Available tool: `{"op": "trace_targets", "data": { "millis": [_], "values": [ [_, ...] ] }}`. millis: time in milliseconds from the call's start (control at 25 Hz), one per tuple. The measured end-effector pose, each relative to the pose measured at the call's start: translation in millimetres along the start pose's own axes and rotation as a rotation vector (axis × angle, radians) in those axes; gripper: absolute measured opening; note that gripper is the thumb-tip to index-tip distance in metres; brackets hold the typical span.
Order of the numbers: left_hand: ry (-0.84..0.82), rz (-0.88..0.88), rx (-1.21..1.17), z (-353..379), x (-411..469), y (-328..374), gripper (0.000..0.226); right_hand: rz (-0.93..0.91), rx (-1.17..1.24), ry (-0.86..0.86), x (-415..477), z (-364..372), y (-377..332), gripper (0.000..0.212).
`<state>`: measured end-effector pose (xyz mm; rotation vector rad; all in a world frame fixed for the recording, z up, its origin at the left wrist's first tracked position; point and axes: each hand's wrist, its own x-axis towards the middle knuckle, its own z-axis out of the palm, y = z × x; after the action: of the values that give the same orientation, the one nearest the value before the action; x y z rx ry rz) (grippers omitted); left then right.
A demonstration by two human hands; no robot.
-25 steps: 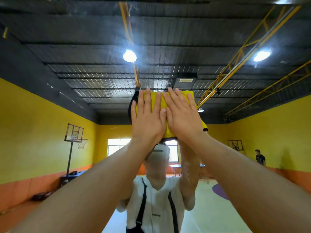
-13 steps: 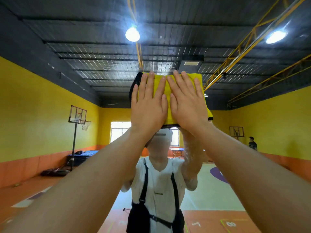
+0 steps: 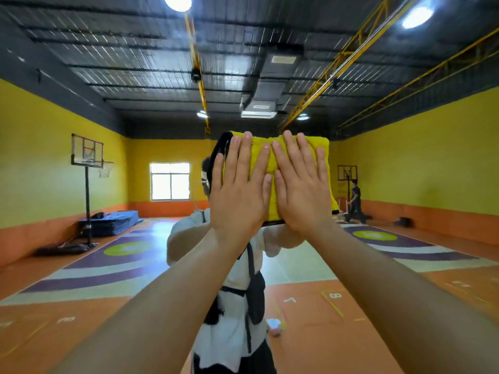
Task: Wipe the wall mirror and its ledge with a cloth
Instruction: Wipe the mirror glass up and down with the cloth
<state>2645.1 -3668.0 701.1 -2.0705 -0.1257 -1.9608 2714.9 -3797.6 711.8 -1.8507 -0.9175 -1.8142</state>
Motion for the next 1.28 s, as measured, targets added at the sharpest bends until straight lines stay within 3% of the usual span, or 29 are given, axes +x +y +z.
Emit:
{"op": "trace_targets", "data": {
  "millis": [560, 880, 1280],
  "values": [
    [-0.103, -0.045, -0.008, -1.9, -242.7, 42.9, 0.054, -0.092, 0.080, -0.058, -236.5, 17.3, -36.3, 0.055],
    [-0.330, -0.032, -0.042, -11.8, -426.3, 64.3, 0.060, -0.114, 0.139, -0.103, -425.2, 32.7, -72.8, 0.054],
    [-0.619, 0.025, -0.049, -34.3, -689.1, 86.8, 0.081, -0.200, 0.210, -0.379, -692.1, 34.0, -110.6, 0.072]
  ]
}}
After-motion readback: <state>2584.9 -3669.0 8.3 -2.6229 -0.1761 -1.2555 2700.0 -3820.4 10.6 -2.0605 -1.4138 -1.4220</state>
